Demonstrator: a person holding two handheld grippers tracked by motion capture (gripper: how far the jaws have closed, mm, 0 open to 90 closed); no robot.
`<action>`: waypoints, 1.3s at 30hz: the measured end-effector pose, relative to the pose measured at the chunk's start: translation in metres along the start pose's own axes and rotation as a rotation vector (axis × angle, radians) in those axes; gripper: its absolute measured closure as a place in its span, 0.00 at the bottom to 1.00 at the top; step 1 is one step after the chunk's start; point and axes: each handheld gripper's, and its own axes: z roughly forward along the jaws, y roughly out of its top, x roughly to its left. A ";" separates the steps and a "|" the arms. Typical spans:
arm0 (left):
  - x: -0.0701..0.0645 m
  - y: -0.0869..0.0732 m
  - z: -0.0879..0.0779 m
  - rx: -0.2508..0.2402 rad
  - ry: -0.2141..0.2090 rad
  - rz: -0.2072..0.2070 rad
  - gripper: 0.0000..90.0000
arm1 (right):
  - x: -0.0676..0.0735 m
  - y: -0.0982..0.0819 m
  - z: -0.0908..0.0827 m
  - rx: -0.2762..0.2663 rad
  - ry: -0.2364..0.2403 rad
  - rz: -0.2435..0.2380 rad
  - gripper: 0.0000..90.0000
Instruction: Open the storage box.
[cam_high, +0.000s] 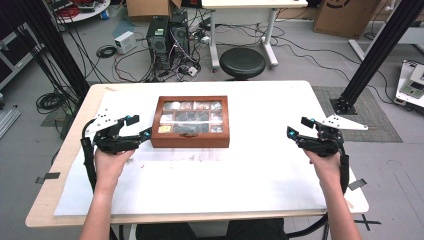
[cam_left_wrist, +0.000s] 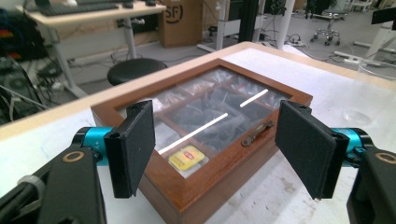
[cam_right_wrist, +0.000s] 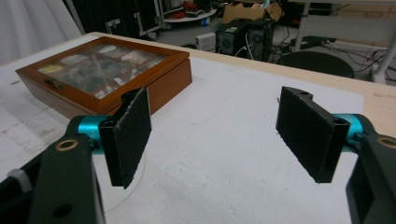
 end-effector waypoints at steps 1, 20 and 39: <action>0.001 -0.001 0.000 0.001 -0.005 -0.007 0.31 | 0.000 0.000 0.001 0.008 0.001 0.000 0.29; 0.015 -0.027 0.008 0.107 -0.082 -0.061 0.30 | 0.002 -0.001 0.007 0.039 -0.028 -0.022 0.24; 0.031 -0.057 0.036 0.273 -0.050 -0.097 0.40 | 0.003 -0.003 0.010 0.054 -0.033 -0.016 0.25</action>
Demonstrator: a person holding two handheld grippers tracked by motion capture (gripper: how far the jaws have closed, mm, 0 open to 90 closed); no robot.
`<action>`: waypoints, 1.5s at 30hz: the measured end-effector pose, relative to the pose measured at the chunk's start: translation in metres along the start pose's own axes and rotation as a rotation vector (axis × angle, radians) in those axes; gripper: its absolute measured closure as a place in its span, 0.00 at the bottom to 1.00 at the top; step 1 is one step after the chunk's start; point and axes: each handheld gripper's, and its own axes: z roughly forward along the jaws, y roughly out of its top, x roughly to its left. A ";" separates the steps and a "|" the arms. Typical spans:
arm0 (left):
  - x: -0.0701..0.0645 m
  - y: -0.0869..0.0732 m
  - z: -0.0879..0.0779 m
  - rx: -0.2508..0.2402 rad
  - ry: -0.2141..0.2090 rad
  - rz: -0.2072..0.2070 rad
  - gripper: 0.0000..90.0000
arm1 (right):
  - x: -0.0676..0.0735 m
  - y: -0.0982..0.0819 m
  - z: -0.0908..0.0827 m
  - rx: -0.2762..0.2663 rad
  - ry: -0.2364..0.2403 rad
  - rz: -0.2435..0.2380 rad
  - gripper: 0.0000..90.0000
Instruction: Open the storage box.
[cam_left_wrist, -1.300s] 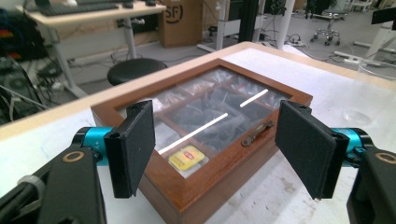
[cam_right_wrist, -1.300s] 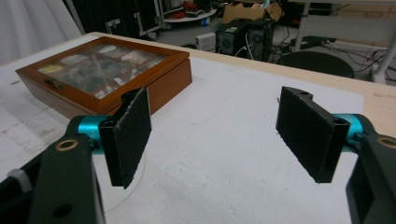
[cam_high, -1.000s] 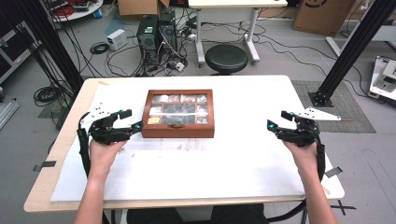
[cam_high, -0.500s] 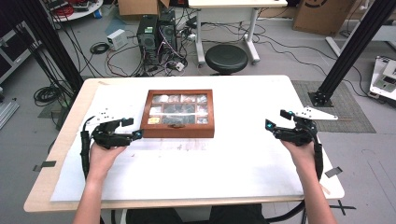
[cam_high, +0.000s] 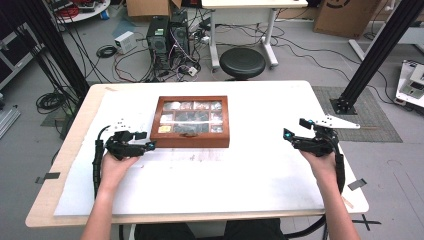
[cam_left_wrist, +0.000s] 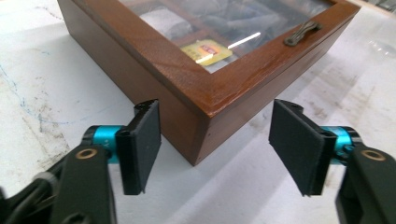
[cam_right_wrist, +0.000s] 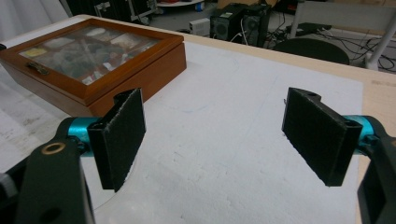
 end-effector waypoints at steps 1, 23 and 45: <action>0.000 0.000 0.001 0.001 0.004 -0.003 0.40 | 0.000 0.000 0.000 0.004 -0.004 0.004 0.25; -0.008 0.004 0.005 0.016 0.062 0.063 0.60 | 0.000 -0.001 0.004 0.026 -0.018 0.009 0.26; -0.008 0.006 0.000 0.041 0.054 0.058 0.46 | 0.001 -0.002 0.005 0.033 -0.015 0.005 0.26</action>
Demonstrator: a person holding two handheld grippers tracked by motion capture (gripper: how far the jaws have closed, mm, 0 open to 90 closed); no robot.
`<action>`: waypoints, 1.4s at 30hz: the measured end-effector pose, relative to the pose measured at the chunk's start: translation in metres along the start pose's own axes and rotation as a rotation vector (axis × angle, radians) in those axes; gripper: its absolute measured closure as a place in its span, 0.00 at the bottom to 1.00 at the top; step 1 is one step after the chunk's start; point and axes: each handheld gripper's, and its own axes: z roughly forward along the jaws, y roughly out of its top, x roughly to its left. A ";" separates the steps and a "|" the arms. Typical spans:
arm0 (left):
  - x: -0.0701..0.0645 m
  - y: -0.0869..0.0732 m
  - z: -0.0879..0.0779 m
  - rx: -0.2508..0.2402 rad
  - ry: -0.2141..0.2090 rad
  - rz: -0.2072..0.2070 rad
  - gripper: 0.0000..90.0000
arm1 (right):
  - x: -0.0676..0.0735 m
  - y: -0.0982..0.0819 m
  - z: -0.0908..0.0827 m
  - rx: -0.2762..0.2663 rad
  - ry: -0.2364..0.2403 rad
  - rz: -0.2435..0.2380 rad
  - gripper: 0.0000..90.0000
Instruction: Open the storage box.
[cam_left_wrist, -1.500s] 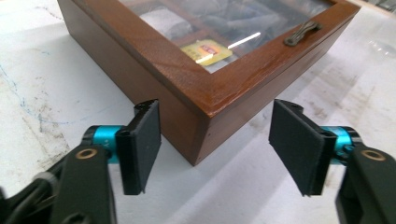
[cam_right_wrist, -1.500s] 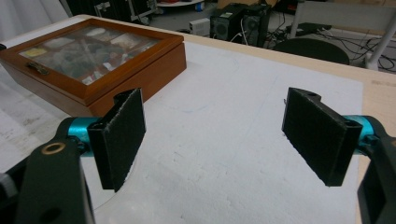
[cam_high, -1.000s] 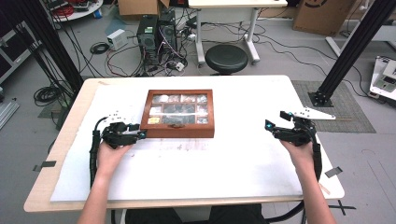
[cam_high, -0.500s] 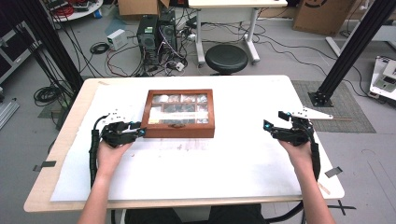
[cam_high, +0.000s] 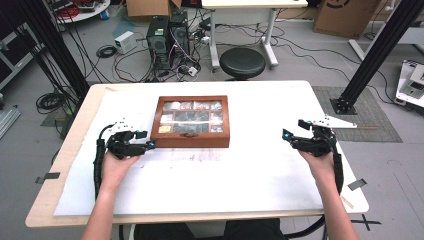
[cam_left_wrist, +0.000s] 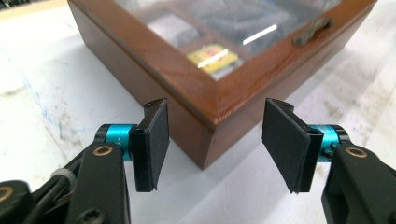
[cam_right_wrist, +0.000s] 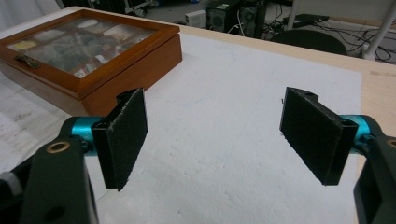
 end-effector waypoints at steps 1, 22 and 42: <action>0.000 0.000 0.002 0.009 0.002 -0.001 0.46 | 0.001 0.000 0.000 0.001 -0.001 0.001 0.26; -0.008 0.010 0.003 0.011 0.064 0.039 0.67 | 0.003 0.000 0.004 0.012 0.000 -0.010 0.27; -0.017 0.026 -0.005 -0.143 0.181 0.046 0.52 | 0.004 0.000 0.004 0.012 0.000 -0.010 0.27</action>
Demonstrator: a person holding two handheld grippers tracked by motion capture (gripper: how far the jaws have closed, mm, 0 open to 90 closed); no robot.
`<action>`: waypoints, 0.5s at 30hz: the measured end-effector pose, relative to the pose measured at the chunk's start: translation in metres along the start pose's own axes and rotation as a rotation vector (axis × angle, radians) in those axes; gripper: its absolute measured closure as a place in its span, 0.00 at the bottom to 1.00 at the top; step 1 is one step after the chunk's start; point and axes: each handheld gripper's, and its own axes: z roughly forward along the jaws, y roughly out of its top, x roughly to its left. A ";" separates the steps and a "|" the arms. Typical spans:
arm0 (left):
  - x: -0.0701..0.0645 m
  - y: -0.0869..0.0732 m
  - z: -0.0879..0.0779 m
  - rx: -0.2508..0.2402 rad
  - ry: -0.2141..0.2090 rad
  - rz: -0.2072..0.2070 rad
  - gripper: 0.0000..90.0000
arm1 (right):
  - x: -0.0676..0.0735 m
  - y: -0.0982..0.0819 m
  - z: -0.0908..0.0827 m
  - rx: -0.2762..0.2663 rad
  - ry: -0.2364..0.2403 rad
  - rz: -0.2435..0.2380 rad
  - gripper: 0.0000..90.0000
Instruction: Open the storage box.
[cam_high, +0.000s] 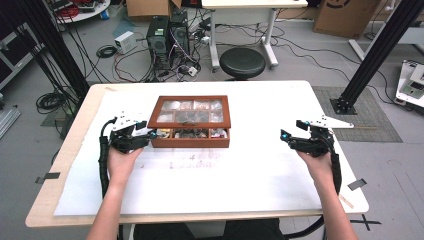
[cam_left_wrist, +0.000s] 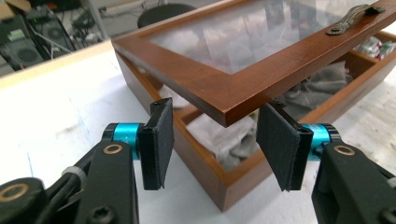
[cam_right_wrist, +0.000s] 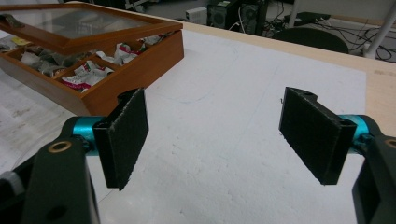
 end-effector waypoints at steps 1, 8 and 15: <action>0.000 0.000 0.000 -0.005 -0.001 0.005 0.52 | 0.000 0.000 0.000 -0.001 0.001 0.000 0.27; 0.001 0.015 -0.001 -0.009 -0.020 0.038 0.52 | 0.000 0.002 -0.001 -0.007 0.002 0.001 0.27; 0.007 0.029 0.002 -0.036 -0.031 0.014 0.51 | -0.001 0.005 0.000 -0.008 0.010 0.009 0.27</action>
